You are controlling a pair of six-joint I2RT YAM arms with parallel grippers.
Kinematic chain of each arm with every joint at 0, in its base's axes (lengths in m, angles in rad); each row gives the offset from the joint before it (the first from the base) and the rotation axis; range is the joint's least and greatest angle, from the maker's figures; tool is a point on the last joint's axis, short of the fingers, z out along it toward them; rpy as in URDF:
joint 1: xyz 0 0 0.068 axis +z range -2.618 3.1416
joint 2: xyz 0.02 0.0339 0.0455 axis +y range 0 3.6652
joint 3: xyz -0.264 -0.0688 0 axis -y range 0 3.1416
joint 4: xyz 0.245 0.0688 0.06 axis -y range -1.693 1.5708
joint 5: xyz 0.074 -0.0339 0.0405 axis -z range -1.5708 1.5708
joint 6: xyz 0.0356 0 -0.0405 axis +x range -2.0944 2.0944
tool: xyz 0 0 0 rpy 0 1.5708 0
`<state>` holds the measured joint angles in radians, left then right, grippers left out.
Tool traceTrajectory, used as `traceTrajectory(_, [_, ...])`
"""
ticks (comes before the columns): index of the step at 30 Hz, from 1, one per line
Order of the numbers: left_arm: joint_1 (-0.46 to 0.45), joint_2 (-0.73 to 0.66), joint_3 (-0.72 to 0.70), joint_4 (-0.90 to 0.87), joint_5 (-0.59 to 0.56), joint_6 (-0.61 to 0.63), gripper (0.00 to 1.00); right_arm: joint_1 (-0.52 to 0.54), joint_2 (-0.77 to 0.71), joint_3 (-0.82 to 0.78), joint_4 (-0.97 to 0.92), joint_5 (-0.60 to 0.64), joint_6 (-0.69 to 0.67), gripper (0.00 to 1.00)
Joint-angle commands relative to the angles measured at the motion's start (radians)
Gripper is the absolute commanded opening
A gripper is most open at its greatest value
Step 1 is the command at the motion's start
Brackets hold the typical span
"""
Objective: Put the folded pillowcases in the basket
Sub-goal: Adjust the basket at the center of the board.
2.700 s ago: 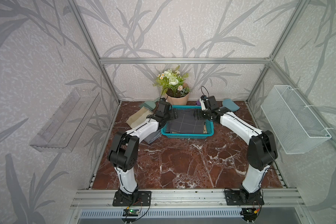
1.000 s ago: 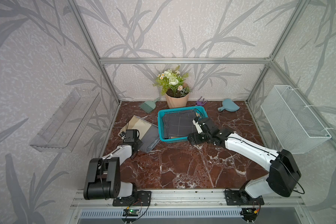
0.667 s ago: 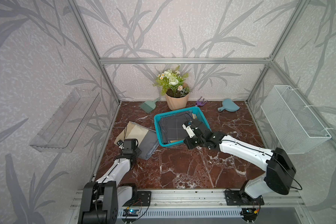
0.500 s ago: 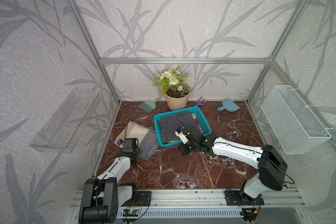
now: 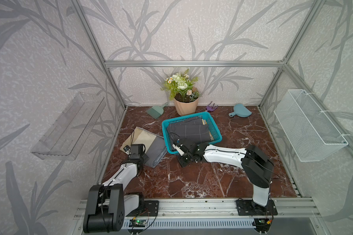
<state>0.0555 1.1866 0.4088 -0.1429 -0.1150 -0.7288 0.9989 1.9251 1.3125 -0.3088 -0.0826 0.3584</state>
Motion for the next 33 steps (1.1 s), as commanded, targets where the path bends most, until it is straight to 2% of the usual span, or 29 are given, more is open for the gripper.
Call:
traceTrajectory(1, [0.001,-0.001,0.022,0.003,-0.006,0.019,0.00,-0.011,0.024,0.053,0.029,0.086,0.005,0.06])
traceTrajectory(14, [0.001,-0.082,-0.022,-0.012,-0.030,0.001,0.00,-0.145,0.110,0.152,0.015,0.106,-0.015,0.07])
traceTrajectory(23, [0.002,-0.231,-0.072,-0.076,-0.018,-0.032,0.00,-0.188,0.152,0.221,0.000,0.101,-0.031,0.07])
traceTrajectory(27, [-0.020,-0.312,-0.107,-0.107,0.007,-0.066,0.00,-0.187,0.158,0.223,0.002,0.087,-0.028,0.11])
traceTrajectory(29, [-0.047,-0.352,-0.120,-0.140,0.003,-0.091,0.00,-0.189,0.147,0.212,0.007,0.071,-0.019,0.19])
traceTrajectory(31, [-0.086,-0.399,-0.126,-0.181,-0.024,-0.123,0.00,-0.185,0.117,0.182,0.025,0.037,-0.004,0.39])
traceTrajectory(33, [-0.131,-0.449,-0.131,-0.213,-0.039,-0.159,0.02,-0.174,0.064,0.132,0.057,0.000,0.018,0.56])
